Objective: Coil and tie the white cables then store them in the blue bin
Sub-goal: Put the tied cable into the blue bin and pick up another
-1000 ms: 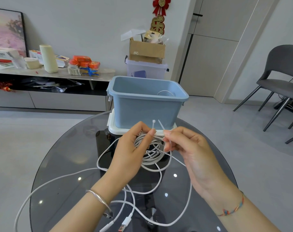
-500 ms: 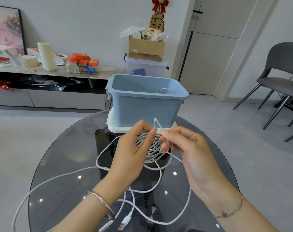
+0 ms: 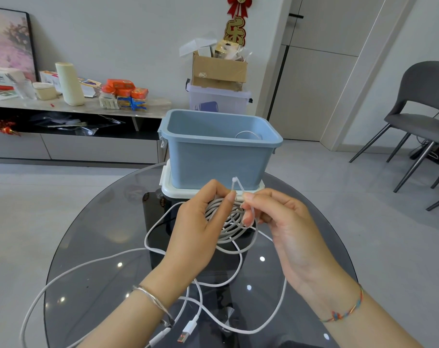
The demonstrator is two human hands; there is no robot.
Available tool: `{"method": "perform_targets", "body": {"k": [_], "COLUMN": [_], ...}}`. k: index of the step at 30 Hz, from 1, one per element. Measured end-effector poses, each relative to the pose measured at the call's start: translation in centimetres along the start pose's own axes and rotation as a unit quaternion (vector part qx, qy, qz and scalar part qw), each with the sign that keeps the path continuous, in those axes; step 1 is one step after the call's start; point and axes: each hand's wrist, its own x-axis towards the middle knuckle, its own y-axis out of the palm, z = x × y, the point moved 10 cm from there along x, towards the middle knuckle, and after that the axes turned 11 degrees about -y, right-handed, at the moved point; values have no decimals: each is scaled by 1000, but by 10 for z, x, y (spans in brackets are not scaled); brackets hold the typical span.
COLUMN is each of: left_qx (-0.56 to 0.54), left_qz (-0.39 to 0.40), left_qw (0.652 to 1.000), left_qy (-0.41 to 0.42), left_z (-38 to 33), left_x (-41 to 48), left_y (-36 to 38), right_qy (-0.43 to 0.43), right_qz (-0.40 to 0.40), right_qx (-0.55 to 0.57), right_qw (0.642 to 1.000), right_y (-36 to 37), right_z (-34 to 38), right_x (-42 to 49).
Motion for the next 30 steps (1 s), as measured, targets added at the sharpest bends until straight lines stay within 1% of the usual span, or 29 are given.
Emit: {"method": "perform_targets", "body": {"k": [11,25,30], "left_qx": [-10,24,20], "left_qz": [-2,2,-3], "left_qw": [1000,1000,1000], "left_qy": [-6,15,14], "left_z": [3,-4,-3], "left_x": [1,-2,-1], "left_y": [-1,2,0], "right_qy": [2,10,-10], "right_qz": [4,2,3], "right_qx": [-3,9,3], "right_qw": [1000,1000,1000], "right_y": [1,-2,-1], "right_z": [-2,-7,-3], "right_x": [0,1,2]}}
